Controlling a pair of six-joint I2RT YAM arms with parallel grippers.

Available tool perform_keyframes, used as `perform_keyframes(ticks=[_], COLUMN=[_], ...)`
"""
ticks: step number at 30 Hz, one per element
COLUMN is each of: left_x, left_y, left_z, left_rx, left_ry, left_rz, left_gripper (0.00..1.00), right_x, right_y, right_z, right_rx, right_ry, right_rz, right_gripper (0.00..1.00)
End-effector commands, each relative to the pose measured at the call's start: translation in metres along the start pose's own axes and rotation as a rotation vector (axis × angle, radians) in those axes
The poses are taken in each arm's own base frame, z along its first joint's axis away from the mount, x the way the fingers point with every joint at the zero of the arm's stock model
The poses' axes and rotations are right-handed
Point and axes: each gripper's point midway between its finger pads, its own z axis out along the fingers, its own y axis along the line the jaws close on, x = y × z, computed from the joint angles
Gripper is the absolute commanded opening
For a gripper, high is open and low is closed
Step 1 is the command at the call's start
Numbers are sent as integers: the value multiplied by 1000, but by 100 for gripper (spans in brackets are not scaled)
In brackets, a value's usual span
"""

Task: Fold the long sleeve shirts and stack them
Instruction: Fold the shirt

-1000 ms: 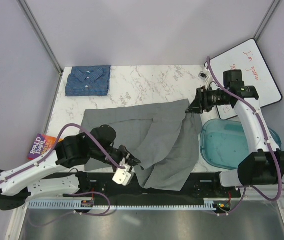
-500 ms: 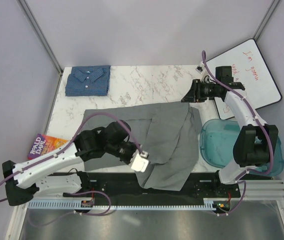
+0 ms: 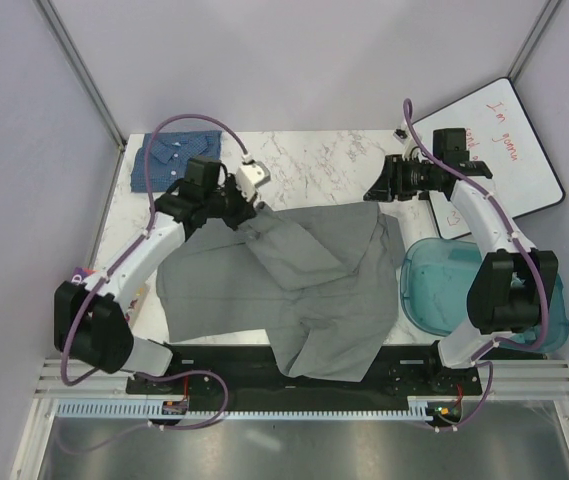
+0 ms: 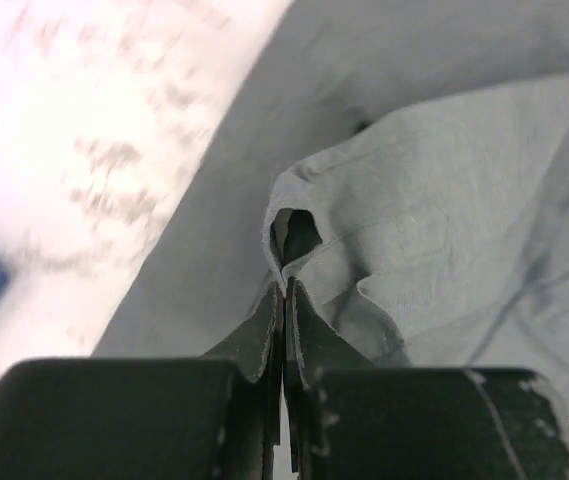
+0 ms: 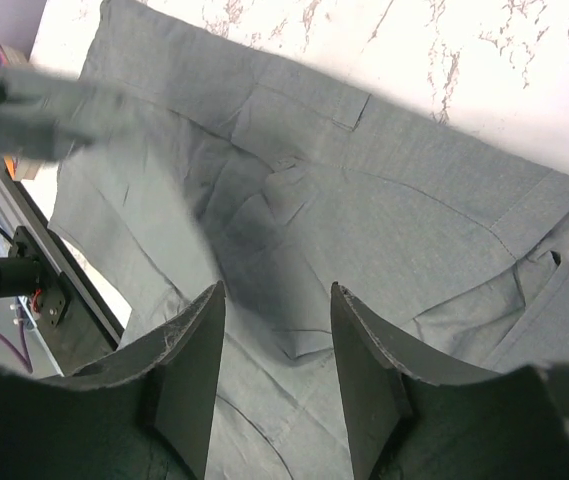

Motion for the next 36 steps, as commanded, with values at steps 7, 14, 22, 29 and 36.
perform_keyframes(ticks=[7,14,22,29,36], left_x=[96,136,160,164,173], left_y=[96,76,84,114,132], left_z=[-25,-35,-51,-58,-82], left_rx=[-253,-275,-388,-446,-482], left_ry=[79,140,188,214,287], left_rz=[-426,-509,-557,-553,-486], left_gripper=[2,2,5,24,45], right_x=[7,28,51,54,54], right_y=[15,17,15,11,13], right_z=[-4,7,21,32,41], right_rx=[-15,-13,20,55,75], right_ry=[11,64,139,172,192], right_rz=[-66,-80,-121,-149,-170], right_gripper=[52,50,49,47,44])
